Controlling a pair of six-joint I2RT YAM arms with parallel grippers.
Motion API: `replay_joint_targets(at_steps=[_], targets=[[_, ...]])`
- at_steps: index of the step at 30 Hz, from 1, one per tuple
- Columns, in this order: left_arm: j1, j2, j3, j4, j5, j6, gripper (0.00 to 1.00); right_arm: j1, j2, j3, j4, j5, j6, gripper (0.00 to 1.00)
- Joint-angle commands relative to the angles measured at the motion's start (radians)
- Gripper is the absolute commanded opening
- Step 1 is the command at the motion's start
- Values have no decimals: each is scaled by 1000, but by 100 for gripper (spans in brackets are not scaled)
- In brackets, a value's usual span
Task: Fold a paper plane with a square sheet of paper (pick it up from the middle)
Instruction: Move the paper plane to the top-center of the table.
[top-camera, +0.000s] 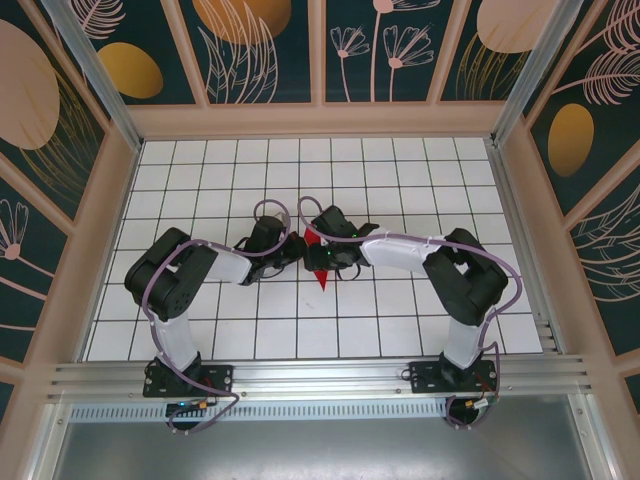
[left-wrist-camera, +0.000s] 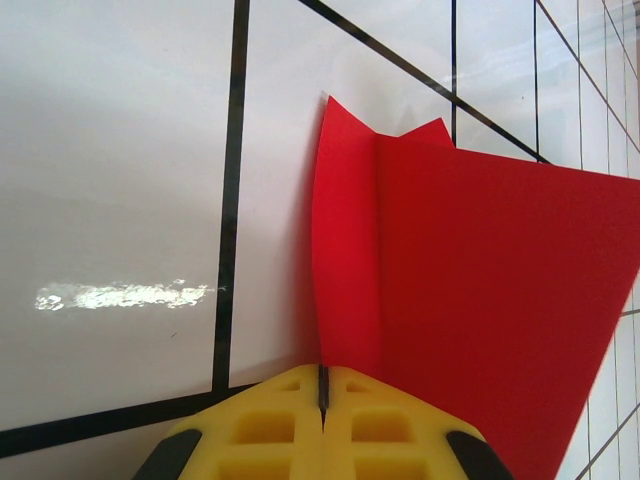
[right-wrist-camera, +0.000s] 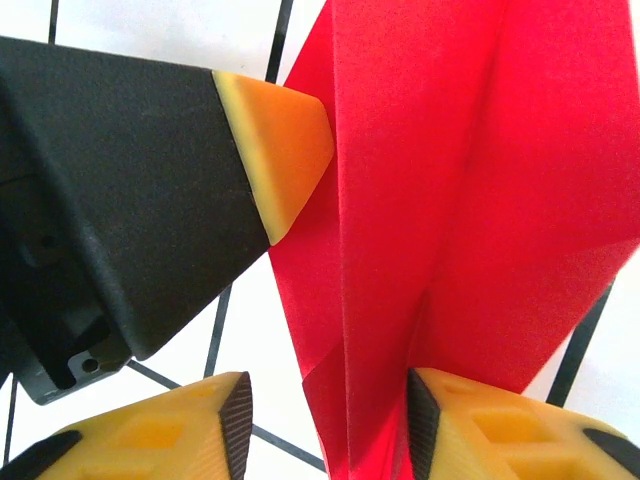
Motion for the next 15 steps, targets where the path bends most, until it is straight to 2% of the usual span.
replay_joint_targets(at_steps=[1,9,15], targets=[[-2,-1,-2,2,14,15,0,13,21,23,-36,51,-2,43],[-1,-22,-10,-18,-23,11,0,18,41,51,-70,192,77,31],[0,-47,-23,-27,-50,11,8,44,63,58,-56,251,119,27]])
